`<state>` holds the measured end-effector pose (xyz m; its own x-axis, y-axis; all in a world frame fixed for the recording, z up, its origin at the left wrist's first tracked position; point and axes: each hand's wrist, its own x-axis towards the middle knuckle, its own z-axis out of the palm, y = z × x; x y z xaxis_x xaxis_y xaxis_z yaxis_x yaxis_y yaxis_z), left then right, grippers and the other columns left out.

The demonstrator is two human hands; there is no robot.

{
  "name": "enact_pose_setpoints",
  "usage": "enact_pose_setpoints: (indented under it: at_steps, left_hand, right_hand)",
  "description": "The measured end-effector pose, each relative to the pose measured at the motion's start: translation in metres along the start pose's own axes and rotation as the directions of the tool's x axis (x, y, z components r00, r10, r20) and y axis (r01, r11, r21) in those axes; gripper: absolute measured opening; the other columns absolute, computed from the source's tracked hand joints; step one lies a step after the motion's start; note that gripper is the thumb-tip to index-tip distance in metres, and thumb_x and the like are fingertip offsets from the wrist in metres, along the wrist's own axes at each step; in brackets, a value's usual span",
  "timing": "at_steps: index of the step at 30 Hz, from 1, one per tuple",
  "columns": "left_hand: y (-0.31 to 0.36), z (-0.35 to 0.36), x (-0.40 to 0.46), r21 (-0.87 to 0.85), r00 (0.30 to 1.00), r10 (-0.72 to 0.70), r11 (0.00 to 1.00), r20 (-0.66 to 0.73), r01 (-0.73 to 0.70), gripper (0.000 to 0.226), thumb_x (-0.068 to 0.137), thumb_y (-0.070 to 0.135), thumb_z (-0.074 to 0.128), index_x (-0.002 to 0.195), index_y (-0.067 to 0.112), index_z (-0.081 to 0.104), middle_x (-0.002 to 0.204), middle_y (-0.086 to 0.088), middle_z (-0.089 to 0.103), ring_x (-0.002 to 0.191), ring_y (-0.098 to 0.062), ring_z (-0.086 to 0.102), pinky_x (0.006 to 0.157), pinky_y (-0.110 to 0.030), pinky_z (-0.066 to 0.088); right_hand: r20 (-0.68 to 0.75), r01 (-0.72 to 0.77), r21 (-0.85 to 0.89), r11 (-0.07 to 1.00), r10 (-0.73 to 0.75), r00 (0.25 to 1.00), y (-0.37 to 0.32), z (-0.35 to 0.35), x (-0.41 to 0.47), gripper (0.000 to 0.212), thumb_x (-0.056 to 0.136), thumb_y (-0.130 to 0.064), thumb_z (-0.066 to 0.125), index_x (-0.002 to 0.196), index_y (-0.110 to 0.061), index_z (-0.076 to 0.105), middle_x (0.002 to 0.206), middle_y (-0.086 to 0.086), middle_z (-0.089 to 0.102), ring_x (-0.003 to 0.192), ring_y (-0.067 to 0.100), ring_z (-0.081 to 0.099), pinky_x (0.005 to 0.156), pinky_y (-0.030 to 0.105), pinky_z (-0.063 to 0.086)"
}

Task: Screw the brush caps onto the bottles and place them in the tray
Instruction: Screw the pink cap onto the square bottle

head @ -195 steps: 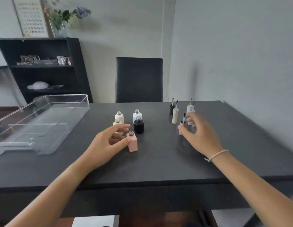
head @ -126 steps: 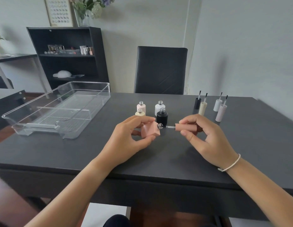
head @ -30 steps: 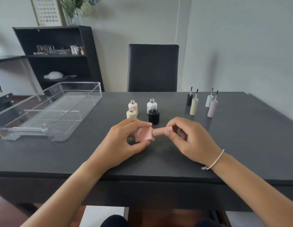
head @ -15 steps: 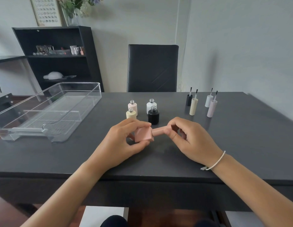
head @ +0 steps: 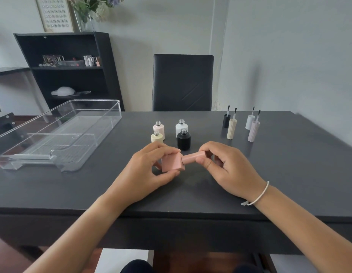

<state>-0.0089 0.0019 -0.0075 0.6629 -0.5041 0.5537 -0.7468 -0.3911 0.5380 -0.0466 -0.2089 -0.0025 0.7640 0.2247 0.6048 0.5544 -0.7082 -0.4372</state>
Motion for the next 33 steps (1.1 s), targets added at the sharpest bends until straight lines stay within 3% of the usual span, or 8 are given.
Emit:
enact_pose_setpoints:
  at_steps: [6,10,13,14,17,21,25,33]
  left_hand:
    - [0.000,0.000,0.002,-0.049,1.000,-0.020,0.999,-0.005,0.020,0.047,0.071,0.023,0.078,0.108,0.040,0.056,0.103,0.020,0.058,0.097,-0.002,0.055,0.073,-0.014,0.048]
    - [-0.004,0.000,0.003,-0.044,0.997,-0.072,0.996,0.001,0.072,0.055,0.065,0.047,0.076,0.115,0.041,0.053,0.105,0.020,0.058,0.097,-0.003,0.055,0.076,-0.017,0.048]
    - [-0.007,0.002,0.003,0.042,0.994,-0.105,0.994,0.028,0.104,0.054,0.068,0.053,0.071,0.117,0.043,0.050,0.105,0.022,0.056,0.099,0.001,0.053,0.080,-0.012,0.044]
    - [-0.008,0.003,0.003,0.068,0.992,-0.116,0.991,0.038,0.114,0.054,0.069,0.054,0.069,0.118,0.044,0.049,0.106,0.023,0.056,0.099,0.001,0.053,0.081,-0.011,0.043]
    - [-0.009,0.003,0.003,0.145,0.986,-0.146,0.980,0.076,0.134,0.050,0.071,0.056,0.062,0.117,0.043,0.051,0.106,0.027,0.053,0.100,0.004,0.051,0.084,-0.012,0.041]
    - [-0.009,0.003,0.003,0.211,0.980,-0.158,0.969,0.125,0.129,0.041,0.073,0.056,0.061,0.110,0.039,0.059,0.104,0.033,0.051,0.102,0.005,0.047,0.084,-0.006,0.034]
    - [-0.009,0.003,0.004,0.257,0.974,-0.172,0.958,0.150,0.130,0.039,0.074,0.057,0.059,0.107,0.038,0.062,0.108,0.033,0.051,0.106,0.008,0.044,0.086,0.003,0.025]
    - [-0.012,0.003,0.006,0.265,0.969,-0.184,0.954,0.162,0.137,0.042,0.073,0.060,0.057,0.107,0.038,0.064,0.116,0.027,0.054,0.109,0.010,0.040,0.088,0.003,0.022]
  right_hand:
    - [-0.043,-0.003,0.051,0.999,0.005,0.999,0.000,-0.003,0.001,0.024,0.088,-0.033,0.049,0.083,-0.012,0.060,0.061,-0.011,0.046,0.055,0.012,0.041,0.051,0.022,0.034]
    - [-0.147,-0.042,0.135,0.990,0.062,0.987,0.001,-0.019,0.012,0.024,0.089,-0.030,0.048,0.083,-0.010,0.059,0.061,-0.021,0.055,0.051,0.023,0.042,0.046,0.027,0.034]
    - [-0.165,-0.066,0.147,0.987,0.090,0.982,0.006,-0.042,0.033,0.013,0.093,-0.021,0.050,0.086,-0.012,0.056,0.076,-0.017,0.067,0.054,0.026,0.044,0.055,0.039,0.043]
    - [-0.175,-0.073,0.135,0.988,0.096,0.980,0.008,-0.051,0.043,0.008,0.092,-0.017,0.051,0.087,-0.014,0.056,0.078,-0.015,0.066,0.054,0.020,0.045,0.058,0.037,0.044]
    - [-0.157,-0.103,0.039,0.994,0.108,0.982,0.016,-0.072,0.076,0.009,0.090,-0.014,0.051,0.092,-0.015,0.059,0.075,-0.024,0.055,0.052,0.003,0.044,0.054,0.015,0.041]
    - [-0.004,-0.153,-0.087,0.984,0.153,0.988,0.027,-0.076,0.122,0.015,0.091,-0.012,0.047,0.096,-0.007,0.061,0.083,-0.021,0.054,0.066,-0.011,0.051,0.056,0.002,0.035]
    - [0.123,-0.173,-0.245,0.954,0.208,0.970,0.048,-0.062,0.157,0.019,0.089,-0.010,0.045,0.099,-0.009,0.062,0.104,-0.001,0.062,0.097,0.019,0.054,0.076,0.022,0.036]
    - [0.185,-0.216,-0.469,0.857,0.335,0.924,0.078,-0.033,0.184,0.022,0.089,-0.009,0.042,0.101,-0.014,0.059,0.111,0.006,0.061,0.092,0.023,0.053,0.073,0.030,0.037]
